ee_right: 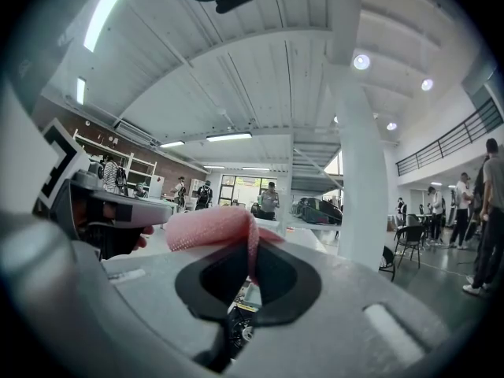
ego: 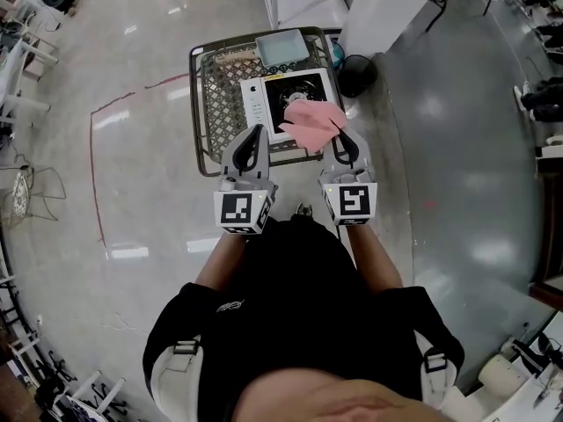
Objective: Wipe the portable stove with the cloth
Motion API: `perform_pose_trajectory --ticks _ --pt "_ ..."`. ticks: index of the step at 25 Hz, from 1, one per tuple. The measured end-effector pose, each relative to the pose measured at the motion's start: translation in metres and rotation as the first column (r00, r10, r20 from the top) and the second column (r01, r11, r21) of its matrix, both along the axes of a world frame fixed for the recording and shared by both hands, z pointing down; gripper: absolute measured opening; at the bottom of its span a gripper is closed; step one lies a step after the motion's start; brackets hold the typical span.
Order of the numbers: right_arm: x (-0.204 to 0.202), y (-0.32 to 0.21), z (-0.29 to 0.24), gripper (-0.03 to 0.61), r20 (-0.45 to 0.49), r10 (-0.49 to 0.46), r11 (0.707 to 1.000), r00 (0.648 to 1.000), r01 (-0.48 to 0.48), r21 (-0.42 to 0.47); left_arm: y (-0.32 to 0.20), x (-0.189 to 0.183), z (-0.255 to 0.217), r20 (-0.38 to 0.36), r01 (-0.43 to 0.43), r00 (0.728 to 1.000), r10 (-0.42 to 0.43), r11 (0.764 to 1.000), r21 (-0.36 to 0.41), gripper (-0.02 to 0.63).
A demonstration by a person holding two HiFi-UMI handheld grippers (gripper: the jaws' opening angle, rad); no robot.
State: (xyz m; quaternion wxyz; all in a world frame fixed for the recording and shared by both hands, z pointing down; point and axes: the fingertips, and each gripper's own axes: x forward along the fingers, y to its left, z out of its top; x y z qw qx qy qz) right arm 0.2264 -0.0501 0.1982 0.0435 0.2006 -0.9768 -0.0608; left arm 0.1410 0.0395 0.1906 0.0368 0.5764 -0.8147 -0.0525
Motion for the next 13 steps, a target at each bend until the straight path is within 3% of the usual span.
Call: perform_pose_trajectory --ticks 13 --pt "-0.014 -0.003 -0.005 0.006 0.001 -0.017 0.999 1.000 0.017 0.030 -0.008 -0.009 -0.004 0.001 0.001 1.000 -0.001 1.000 0.012 -0.002"
